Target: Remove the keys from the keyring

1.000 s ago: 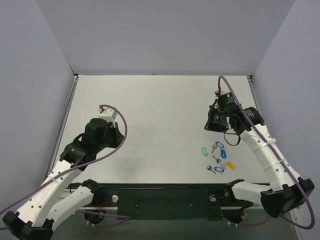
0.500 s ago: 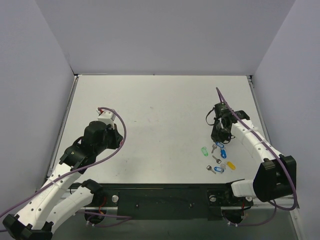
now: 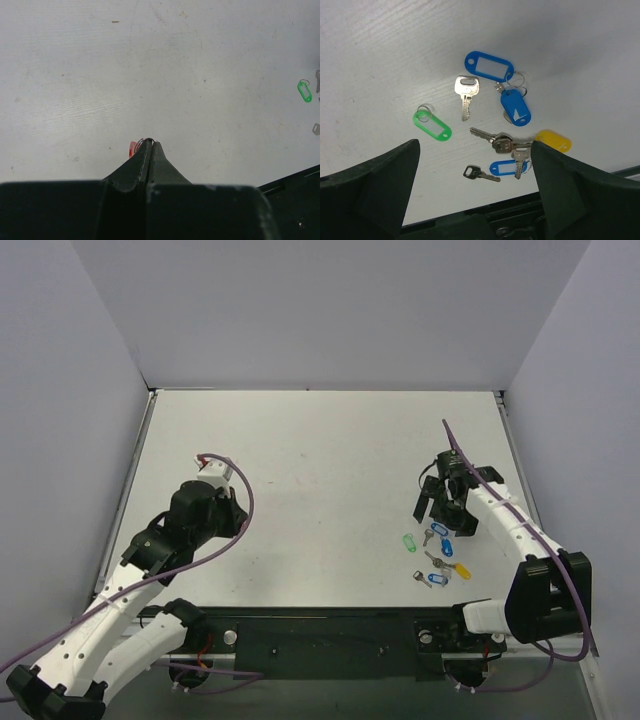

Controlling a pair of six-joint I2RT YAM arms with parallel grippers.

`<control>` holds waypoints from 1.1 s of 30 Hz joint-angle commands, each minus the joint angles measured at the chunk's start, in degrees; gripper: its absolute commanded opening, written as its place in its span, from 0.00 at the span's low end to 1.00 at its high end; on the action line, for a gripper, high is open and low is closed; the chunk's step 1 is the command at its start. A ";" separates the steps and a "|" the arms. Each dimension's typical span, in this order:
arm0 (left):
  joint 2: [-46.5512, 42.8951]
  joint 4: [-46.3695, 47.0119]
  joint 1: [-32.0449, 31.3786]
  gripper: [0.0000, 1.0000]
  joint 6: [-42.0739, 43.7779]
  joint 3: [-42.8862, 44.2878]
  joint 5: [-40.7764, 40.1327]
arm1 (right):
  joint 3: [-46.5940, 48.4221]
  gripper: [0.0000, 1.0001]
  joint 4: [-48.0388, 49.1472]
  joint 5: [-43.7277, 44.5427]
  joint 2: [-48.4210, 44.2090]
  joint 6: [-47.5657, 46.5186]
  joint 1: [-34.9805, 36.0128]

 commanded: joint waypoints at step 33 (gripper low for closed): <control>41.36 37.31 -18.95 0.00 -17.55 23.21 16.48 | 23.42 0.92 -3.57 -6.18 -27.48 24.94 -0.31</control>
